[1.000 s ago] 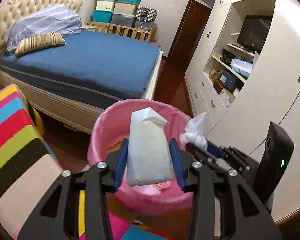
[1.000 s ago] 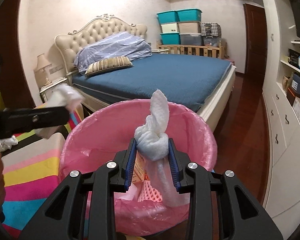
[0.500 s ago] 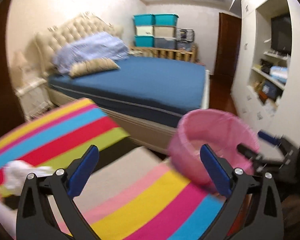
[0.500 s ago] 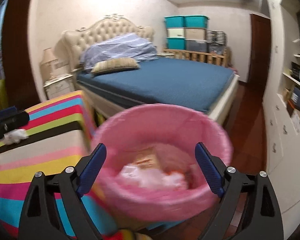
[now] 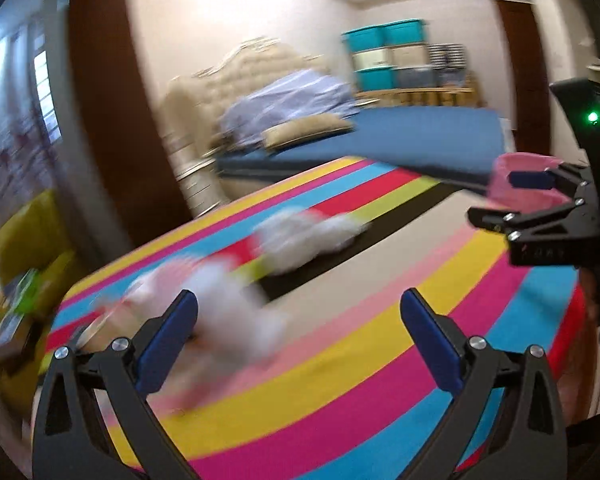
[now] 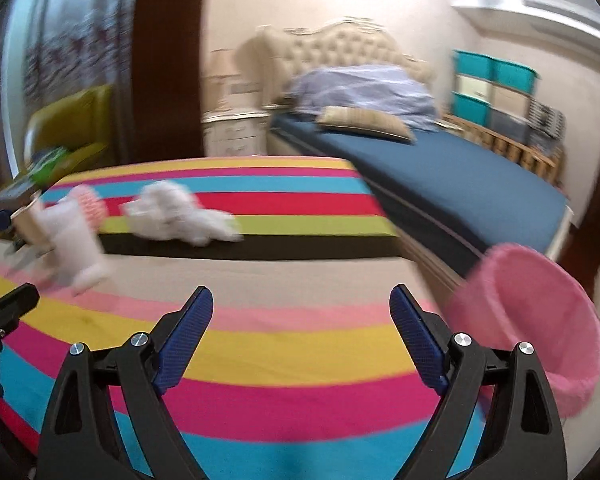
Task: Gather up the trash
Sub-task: 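Move both open tools back over the table, then grasp the white foam sheet with the right gripper while the left gripper grasps the paper cup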
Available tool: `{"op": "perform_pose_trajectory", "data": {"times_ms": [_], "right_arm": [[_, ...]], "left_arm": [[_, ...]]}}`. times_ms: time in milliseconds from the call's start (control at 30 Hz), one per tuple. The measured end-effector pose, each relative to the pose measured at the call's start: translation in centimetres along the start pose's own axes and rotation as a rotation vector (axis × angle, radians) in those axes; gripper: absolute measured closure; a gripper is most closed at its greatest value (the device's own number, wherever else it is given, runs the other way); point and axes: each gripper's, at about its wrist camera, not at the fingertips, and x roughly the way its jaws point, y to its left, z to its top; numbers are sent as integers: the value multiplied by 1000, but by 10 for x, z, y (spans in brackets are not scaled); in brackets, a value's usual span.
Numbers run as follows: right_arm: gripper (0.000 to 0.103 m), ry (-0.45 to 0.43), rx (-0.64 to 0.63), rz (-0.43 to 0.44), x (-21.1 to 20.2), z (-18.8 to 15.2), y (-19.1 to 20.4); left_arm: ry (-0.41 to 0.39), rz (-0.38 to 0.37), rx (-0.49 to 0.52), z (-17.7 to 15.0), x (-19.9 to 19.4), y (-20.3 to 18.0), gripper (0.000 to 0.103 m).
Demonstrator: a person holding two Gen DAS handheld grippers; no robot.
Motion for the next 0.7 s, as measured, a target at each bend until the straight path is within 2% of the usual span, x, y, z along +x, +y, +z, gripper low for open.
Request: {"op": "perform_pose_trajectory", "data": {"times_ms": [200, 300, 400, 500, 700], "right_arm": [[19, 30, -138, 120, 14, 13, 87], [19, 56, -190, 167, 23, 16, 122], [19, 76, -233, 192, 30, 19, 152], [19, 84, -293, 206, 35, 21, 183], [20, 105, -374, 183, 54, 29, 225]], "left_arm": [[63, 168, -245, -51, -20, 114, 5], [86, 231, -310, -64, -23, 149, 5], [99, 262, -343, -77, -27, 170, 5], [111, 261, -362, -87, -28, 179, 5], [118, 291, -368, -92, -28, 177, 5]]}}
